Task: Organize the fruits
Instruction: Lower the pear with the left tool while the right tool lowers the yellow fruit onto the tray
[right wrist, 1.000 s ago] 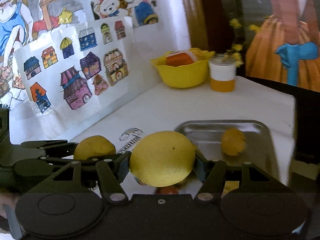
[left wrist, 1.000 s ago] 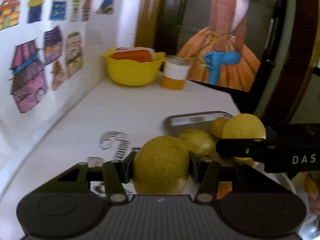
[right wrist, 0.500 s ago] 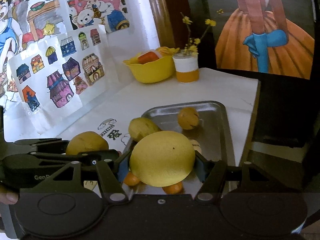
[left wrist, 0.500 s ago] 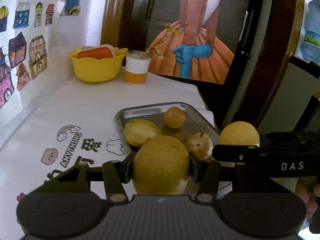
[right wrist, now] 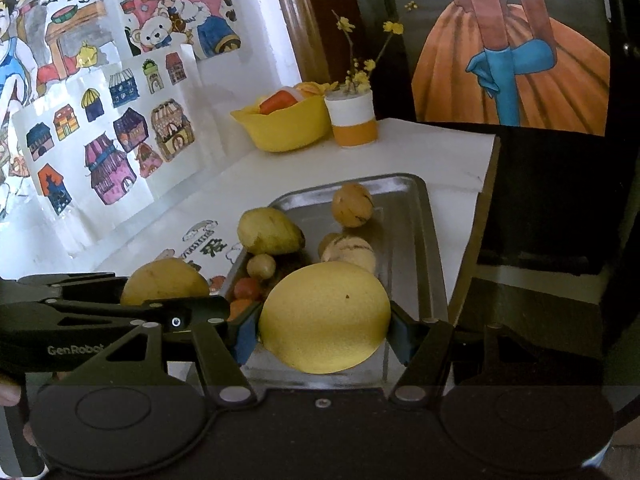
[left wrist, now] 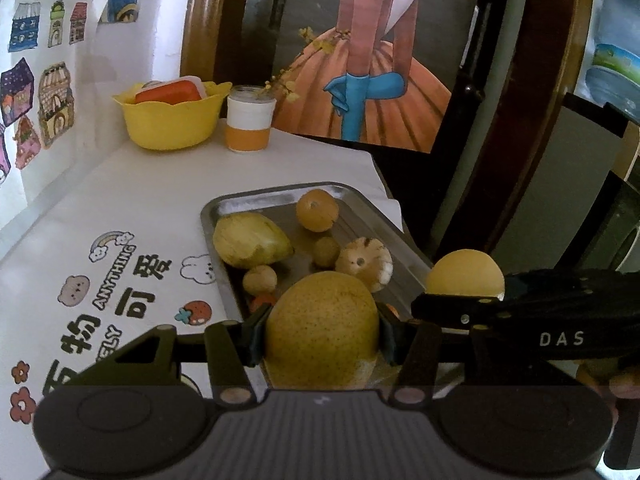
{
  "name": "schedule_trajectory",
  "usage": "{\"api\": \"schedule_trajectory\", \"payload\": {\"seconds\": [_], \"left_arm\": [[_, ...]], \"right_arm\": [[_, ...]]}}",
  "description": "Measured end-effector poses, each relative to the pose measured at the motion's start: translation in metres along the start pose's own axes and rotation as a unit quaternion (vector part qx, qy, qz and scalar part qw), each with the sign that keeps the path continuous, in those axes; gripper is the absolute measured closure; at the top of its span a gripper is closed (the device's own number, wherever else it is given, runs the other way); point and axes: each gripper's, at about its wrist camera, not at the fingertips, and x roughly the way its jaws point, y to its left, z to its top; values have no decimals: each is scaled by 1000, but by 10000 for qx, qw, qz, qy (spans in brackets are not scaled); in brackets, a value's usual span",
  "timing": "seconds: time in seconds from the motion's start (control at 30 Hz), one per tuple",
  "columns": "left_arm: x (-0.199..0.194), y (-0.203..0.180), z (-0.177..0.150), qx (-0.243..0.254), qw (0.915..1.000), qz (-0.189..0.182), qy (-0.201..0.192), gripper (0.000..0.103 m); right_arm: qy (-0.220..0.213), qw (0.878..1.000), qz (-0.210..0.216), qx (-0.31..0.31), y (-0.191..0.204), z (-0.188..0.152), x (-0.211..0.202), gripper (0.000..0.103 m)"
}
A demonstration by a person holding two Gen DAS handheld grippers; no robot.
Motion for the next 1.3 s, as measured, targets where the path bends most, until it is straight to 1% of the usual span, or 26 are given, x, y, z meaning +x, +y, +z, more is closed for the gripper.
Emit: {"api": "schedule_trajectory", "payload": {"seconds": [0.5, 1.3], "left_arm": [[4, -8, -21, 69, 9997, -146, 200, 46], [9, -4, -30, 108, 9992, -55, 376, 46]], "right_arm": [[217, 9996, -47, 150, -8, -21, 5, 38], [343, 9994, -10, 92, -3, -26, 16, 38]]}}
